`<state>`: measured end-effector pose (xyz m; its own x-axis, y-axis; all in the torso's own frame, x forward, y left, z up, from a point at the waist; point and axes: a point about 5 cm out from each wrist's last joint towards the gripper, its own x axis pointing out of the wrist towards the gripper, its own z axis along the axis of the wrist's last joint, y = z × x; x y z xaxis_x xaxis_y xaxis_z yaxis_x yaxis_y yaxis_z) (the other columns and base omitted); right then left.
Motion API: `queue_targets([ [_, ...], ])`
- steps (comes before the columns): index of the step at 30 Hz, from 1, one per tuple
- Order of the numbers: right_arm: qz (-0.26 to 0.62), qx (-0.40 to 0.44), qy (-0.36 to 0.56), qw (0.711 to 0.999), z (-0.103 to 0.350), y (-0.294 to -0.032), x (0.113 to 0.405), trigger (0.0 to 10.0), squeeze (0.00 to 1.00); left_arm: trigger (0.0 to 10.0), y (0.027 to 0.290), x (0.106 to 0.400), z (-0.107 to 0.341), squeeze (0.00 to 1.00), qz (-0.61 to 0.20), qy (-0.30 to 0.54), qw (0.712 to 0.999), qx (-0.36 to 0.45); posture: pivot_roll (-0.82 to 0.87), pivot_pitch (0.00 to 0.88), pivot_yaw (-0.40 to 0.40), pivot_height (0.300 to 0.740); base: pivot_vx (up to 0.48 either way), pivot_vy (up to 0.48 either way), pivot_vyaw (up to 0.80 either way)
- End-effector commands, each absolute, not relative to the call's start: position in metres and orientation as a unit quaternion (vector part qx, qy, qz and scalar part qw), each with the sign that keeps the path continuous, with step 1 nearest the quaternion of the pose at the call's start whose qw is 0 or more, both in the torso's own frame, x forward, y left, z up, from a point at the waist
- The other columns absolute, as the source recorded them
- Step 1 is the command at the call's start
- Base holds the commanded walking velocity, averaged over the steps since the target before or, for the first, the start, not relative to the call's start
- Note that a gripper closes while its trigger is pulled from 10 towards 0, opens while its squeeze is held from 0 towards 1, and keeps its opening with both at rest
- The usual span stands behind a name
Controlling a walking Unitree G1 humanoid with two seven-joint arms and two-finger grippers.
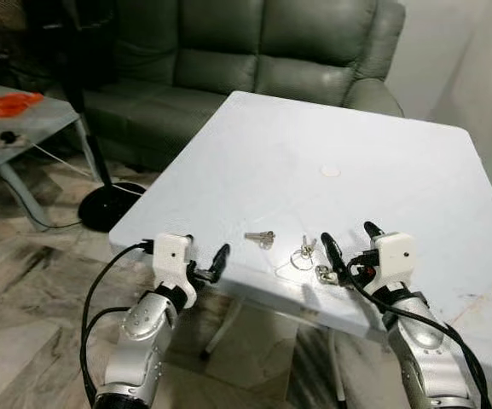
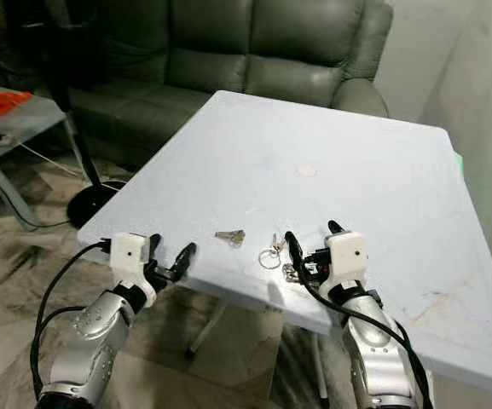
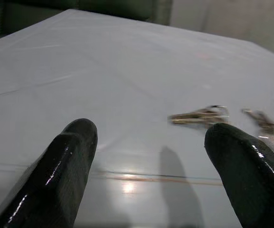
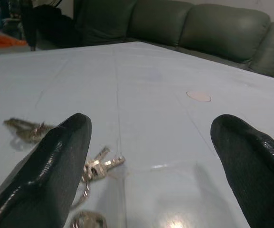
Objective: Hang keys on a hook
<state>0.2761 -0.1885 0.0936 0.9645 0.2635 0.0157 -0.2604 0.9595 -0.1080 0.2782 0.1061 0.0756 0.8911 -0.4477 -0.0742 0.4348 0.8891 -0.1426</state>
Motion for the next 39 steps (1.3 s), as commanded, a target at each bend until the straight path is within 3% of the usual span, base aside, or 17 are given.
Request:
queue_targets([
  [1, 0.143, -0.063, -0.008, 0.988, 0.093, -0.193, 0.277, 10.0, 0.0, 10.0, 0.099, 0.275, 0.08, 0.0, -0.256, 0.043, 0.965, -0.043, 0.01, 0.0, -0.031, 0.74, 0.0, 0.0, 0.0],
  [13, 0.256, -0.089, 0.051, 0.961, 0.075, -0.188, 0.261, 10.0, 0.0, 10.0, 0.091, 0.265, 0.08, 0.0, -0.29, 0.047, 0.955, -0.043, 0.0, 0.0, -0.028, 0.74, 0.0, 0.0, 0.0],
  [24, 0.266, -0.086, 0.072, 0.957, 0.068, -0.19, 0.257, 10.0, 0.0, 10.0, 0.089, 0.265, 0.08, 0.0, -0.287, 0.049, 0.956, -0.044, 0.0, 0.0, -0.032, 0.74, 0.0, 0.0, 0.0],
  [25, 0.265, -0.086, 0.073, 0.958, 0.068, -0.191, 0.257, 8.5, 0.0, 10.0, 0.089, 0.265, 0.08, 0.0, -0.287, 0.049, 0.956, -0.044, 0.0, 0.0, -0.032, 0.74, 0.0, 0.0, 0.0],
  [26, 0.264, -0.081, 0.074, 0.958, 0.068, -0.192, 0.257, 6.2, 0.0, 10.0, 0.089, 0.265, 0.081, 0.0, -0.286, 0.048, 0.956, -0.043, 0.0, 0.0, -0.032, 0.74, 0.0, 0.0, 0.0],
  [27, 0.267, -0.079, 0.071, 0.958, 0.068, -0.195, 0.256, 0.0, 0.0, 10.0, 0.089, 0.266, 0.081, 0.0, -0.286, 0.048, 0.956, -0.043, 0.0, 0.0, -0.032, 0.74, 0.0, 0.0, 0.0],
  [39, 0.27, -0.1, 0.085, 0.954, 0.061, -0.207, 0.248, 0.0, 0.0, 10.0, 0.09, 0.266, 0.08, 0.0, -0.281, 0.05, 0.957, -0.042, -0.01, 0.0, -0.028, 0.74, 0.0, 0.0, 0.0],
])
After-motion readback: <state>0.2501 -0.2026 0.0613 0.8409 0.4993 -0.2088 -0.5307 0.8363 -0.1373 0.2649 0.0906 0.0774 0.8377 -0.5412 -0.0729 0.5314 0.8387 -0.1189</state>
